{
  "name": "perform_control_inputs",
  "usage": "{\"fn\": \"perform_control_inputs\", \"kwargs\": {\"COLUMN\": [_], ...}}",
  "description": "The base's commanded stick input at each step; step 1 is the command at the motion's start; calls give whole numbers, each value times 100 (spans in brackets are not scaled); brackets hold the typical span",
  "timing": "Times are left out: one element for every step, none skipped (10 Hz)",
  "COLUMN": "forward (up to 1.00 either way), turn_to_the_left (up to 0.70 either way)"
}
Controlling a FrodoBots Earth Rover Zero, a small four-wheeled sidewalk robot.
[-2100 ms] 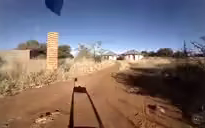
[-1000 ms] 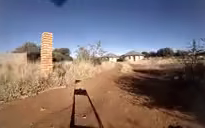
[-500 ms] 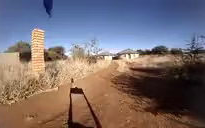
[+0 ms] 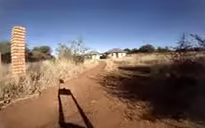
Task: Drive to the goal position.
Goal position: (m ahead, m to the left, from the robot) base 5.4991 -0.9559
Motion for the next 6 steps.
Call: {"fn": "perform_control_inputs", "kwargs": {"forward": [50,50,50,50,50,50], "turn_to_the_left": [0,0,0,0,-12,-49]}}
